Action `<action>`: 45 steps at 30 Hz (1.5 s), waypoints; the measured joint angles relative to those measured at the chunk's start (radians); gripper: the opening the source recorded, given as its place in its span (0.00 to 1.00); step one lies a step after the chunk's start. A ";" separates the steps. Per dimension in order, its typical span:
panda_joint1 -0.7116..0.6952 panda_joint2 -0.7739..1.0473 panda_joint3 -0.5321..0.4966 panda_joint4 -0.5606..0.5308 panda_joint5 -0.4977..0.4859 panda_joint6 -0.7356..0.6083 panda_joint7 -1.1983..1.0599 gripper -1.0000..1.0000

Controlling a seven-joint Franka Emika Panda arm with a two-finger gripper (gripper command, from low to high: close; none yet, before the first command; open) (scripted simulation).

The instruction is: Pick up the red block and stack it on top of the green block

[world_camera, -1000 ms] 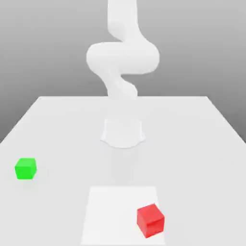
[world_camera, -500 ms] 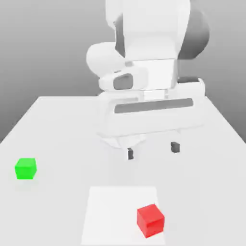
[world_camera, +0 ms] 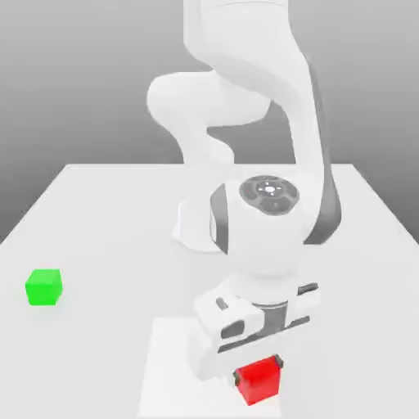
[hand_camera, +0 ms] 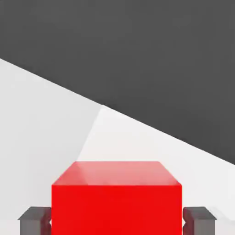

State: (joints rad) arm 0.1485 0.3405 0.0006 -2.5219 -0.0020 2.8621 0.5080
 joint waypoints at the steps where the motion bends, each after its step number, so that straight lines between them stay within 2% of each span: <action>1: 0.000 0.000 0.000 0.000 0.000 0.000 0.000 0.00; 3: -0.001 0.003 0.001 0.000 -0.001 0.003 0.001 0.00; 8: -0.003 -0.152 0.002 -0.024 0.000 -0.128 -0.001 0.00; 10: -0.033 -0.191 -0.028 -0.036 -0.021 -0.151 -0.032 0.00; 19: -0.283 -0.309 -0.184 -0.098 -0.120 -0.183 -0.250 0.00; 27: -0.495 -0.391 -0.299 -0.156 -0.144 -0.201 -0.494 0.00; 36: -0.651 -0.438 -0.457 -0.221 -0.096 -0.207 -0.809 0.00; 45: -0.627 -0.335 -0.467 -0.210 0.045 -0.122 -0.931 0.00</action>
State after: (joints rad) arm -0.4782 0.0056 -0.4660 -2.7315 0.0428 2.7399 -0.4230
